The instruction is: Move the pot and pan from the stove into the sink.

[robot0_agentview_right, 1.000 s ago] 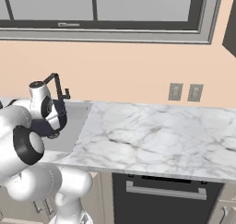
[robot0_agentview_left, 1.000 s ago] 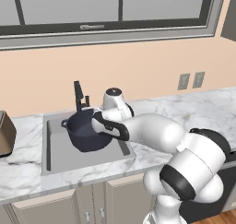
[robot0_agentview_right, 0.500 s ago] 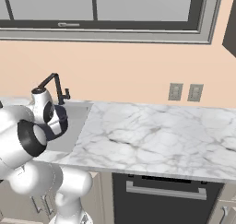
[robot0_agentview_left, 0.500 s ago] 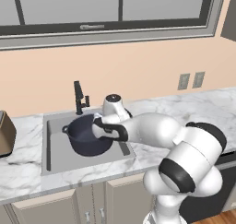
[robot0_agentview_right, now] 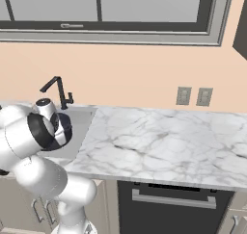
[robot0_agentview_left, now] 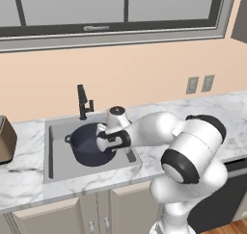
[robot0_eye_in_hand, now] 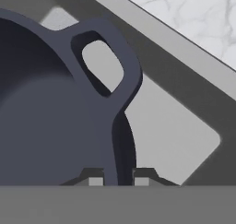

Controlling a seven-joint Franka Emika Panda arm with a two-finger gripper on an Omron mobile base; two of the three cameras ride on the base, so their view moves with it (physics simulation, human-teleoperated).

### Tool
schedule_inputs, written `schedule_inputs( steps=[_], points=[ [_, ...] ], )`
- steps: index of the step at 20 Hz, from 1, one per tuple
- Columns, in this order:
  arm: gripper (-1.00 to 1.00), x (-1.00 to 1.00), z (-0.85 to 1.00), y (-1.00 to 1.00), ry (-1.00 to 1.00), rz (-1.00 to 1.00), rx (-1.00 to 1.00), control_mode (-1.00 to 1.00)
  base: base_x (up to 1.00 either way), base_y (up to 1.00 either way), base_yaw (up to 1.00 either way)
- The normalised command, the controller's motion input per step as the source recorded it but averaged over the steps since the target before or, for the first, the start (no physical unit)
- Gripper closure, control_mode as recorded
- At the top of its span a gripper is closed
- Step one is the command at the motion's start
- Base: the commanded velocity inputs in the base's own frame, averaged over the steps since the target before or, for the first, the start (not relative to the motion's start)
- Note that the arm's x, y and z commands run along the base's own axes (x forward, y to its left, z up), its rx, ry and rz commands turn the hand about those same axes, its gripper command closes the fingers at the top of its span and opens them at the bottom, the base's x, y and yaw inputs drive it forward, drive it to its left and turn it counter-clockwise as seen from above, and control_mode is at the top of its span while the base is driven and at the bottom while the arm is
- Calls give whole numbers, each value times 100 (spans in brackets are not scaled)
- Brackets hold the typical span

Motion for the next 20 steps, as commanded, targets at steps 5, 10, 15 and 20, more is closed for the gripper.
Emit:
schedule_inputs(
  steps=[5, 10, 15, 20],
  points=[
    [100, 34, -25, 15, -9, -1, 0, -100, 0, 0, 0],
    [100, 35, -20, 12, -15, -2, 0, -100, 0, 0, 0],
    [100, 36, -14, 16, -13, -4, 0, -100, 0, 0, 0],
    [100, 27, -9, 15, -7, -3, 0, -100, 0, 0, 0]
  ],
)
